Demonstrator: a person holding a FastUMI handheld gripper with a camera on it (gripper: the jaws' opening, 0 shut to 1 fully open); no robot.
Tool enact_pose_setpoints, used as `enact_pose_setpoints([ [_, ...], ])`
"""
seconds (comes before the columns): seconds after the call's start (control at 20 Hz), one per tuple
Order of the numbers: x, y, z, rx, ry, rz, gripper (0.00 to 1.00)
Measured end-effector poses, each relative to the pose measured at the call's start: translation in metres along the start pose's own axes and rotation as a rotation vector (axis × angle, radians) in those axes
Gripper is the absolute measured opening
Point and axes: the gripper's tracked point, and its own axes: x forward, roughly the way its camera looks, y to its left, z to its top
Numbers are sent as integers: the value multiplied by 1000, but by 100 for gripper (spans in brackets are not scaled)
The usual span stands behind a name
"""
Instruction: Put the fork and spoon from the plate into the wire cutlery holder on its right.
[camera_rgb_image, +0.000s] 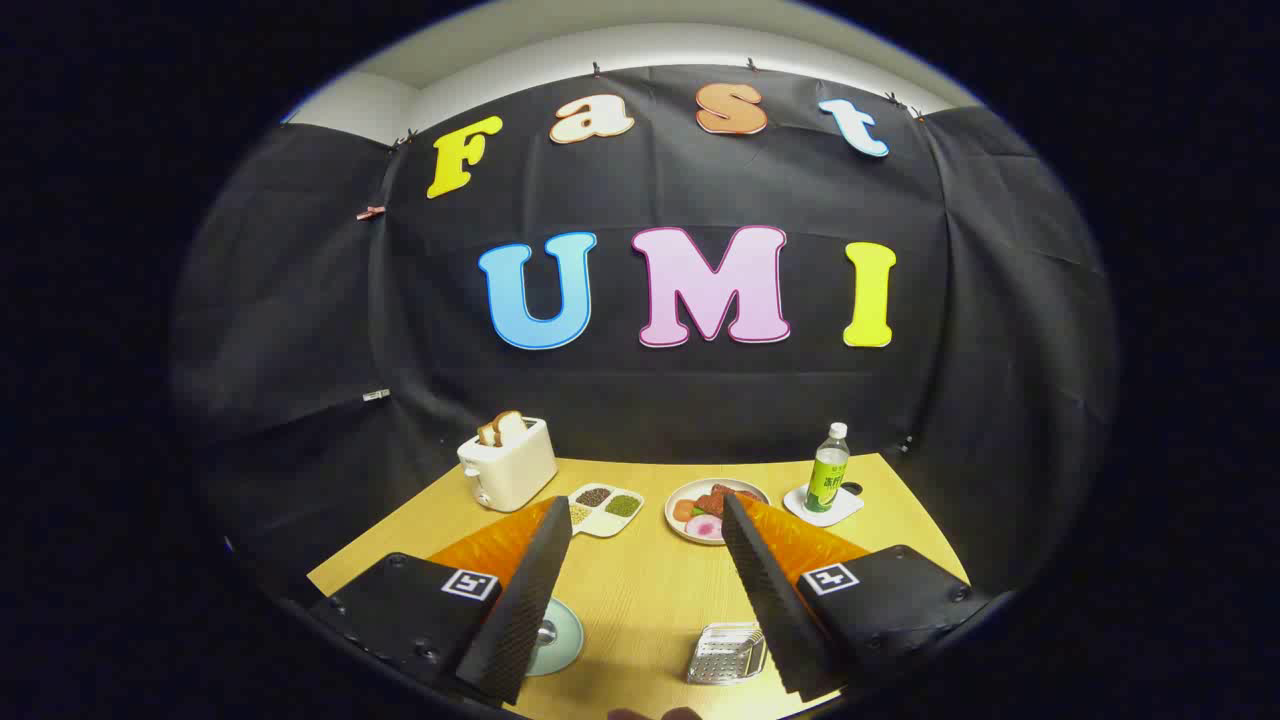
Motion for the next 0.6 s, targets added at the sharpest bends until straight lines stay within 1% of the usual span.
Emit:
enact_pose_setpoints([
  [0.2, 0, 11, -9, -2, 32, 20, 94],
  [0.6, 0, 29, -17, -21, 48, 50, 94],
])
